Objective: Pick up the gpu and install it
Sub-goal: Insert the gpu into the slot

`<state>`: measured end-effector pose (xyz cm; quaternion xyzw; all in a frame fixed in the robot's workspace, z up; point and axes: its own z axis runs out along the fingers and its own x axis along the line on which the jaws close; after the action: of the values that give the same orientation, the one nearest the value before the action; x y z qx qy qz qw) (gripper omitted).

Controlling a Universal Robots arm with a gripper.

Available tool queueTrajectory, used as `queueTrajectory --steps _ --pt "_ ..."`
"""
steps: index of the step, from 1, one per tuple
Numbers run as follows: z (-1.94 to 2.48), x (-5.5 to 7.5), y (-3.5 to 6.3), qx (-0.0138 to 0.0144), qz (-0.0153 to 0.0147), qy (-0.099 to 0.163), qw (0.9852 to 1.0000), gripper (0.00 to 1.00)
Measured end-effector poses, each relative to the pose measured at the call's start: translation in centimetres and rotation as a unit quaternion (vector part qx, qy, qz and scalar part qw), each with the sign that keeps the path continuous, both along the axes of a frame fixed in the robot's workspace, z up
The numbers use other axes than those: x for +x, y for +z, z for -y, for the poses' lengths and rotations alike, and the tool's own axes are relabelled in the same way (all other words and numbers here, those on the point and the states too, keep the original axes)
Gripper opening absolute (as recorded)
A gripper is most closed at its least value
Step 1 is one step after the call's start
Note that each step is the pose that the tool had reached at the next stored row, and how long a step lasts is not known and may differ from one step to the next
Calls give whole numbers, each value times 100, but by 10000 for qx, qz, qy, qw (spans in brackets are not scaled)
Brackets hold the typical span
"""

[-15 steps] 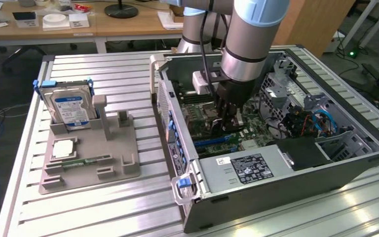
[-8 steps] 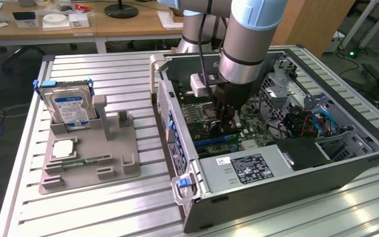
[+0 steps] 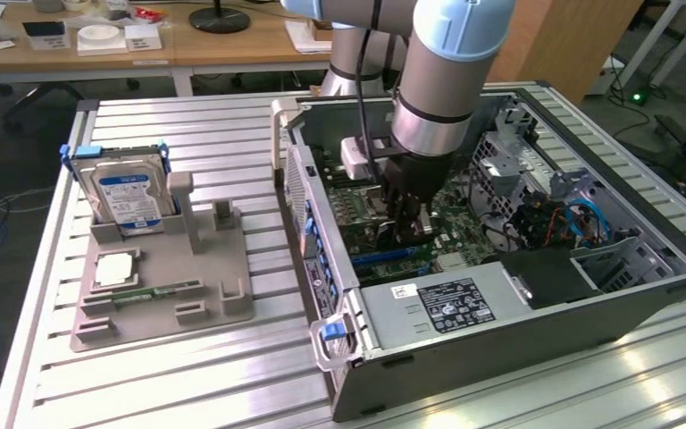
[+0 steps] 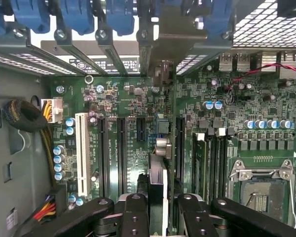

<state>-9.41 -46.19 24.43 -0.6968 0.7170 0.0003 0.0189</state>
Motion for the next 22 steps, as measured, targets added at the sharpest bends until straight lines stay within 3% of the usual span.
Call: queueTrajectory --steps 22 --pt "0 -33 -17 6 2 0 10000 27"
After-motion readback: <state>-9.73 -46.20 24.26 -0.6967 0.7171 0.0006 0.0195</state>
